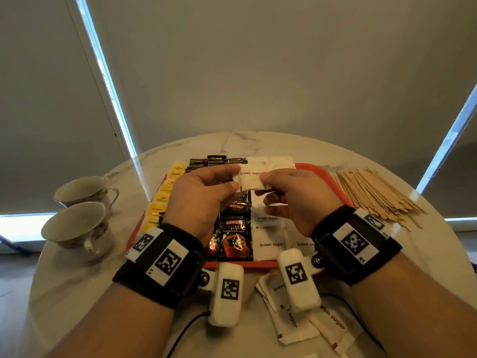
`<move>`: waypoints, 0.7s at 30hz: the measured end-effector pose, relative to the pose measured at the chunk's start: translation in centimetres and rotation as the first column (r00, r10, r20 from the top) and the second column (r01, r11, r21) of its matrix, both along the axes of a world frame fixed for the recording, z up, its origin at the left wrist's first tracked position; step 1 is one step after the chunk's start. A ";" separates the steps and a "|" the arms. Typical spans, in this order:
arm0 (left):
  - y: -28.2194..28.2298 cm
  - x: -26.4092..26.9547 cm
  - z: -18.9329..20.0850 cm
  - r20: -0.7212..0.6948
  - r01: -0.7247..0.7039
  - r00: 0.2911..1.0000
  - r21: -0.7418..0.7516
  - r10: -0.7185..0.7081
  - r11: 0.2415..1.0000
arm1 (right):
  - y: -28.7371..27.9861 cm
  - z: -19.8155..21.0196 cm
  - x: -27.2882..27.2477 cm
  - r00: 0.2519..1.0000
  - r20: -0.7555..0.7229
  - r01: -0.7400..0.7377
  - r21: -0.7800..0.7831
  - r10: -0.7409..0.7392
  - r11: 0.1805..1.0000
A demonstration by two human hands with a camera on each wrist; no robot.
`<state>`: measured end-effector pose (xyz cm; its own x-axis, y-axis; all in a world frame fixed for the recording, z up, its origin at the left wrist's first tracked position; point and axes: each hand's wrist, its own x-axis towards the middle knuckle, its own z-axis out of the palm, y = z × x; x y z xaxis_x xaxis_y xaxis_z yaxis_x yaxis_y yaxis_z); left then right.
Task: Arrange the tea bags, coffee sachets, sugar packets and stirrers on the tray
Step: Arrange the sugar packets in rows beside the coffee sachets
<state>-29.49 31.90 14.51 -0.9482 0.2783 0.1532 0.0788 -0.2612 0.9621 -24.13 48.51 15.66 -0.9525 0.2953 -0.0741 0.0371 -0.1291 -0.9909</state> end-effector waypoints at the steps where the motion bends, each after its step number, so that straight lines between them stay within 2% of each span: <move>1: 0.0 0.0 0.0 -0.010 -0.009 1.000 -0.022 0.009 1.000 | 0.1 0.0 0.0 1.000 -0.005 -0.002 0.031 0.002 1.000; 4: -0.2 0.1 0.1 -0.021 -0.032 0.999 -0.070 0.030 0.997 | 0.2 0.1 0.1 1.000 -0.005 -0.029 0.115 0.030 0.993; 9: -0.2 0.8 0.6 0.013 0.006 1.000 -0.090 -0.005 0.996 | 1.3 1.2 0.4 0.999 0.042 0.023 0.183 -0.032 0.983; 13: -0.1 0.9 0.8 0.168 0.023 0.986 0.016 -0.025 1.000 | 3.5 1.2 2.1 0.983 0.113 0.118 0.206 -0.143 0.971; 17: 0.4 1.4 1.1 0.334 0.059 0.939 0.086 -0.085 0.995 | 5.1 -0.1 4.1 0.942 0.224 0.182 0.278 -0.248 0.943; 21: 1.2 2.8 1.2 0.387 0.126 0.910 0.082 -0.148 0.989 | 5.7 -0.7 5.1 0.913 0.299 0.173 0.328 -0.276 0.929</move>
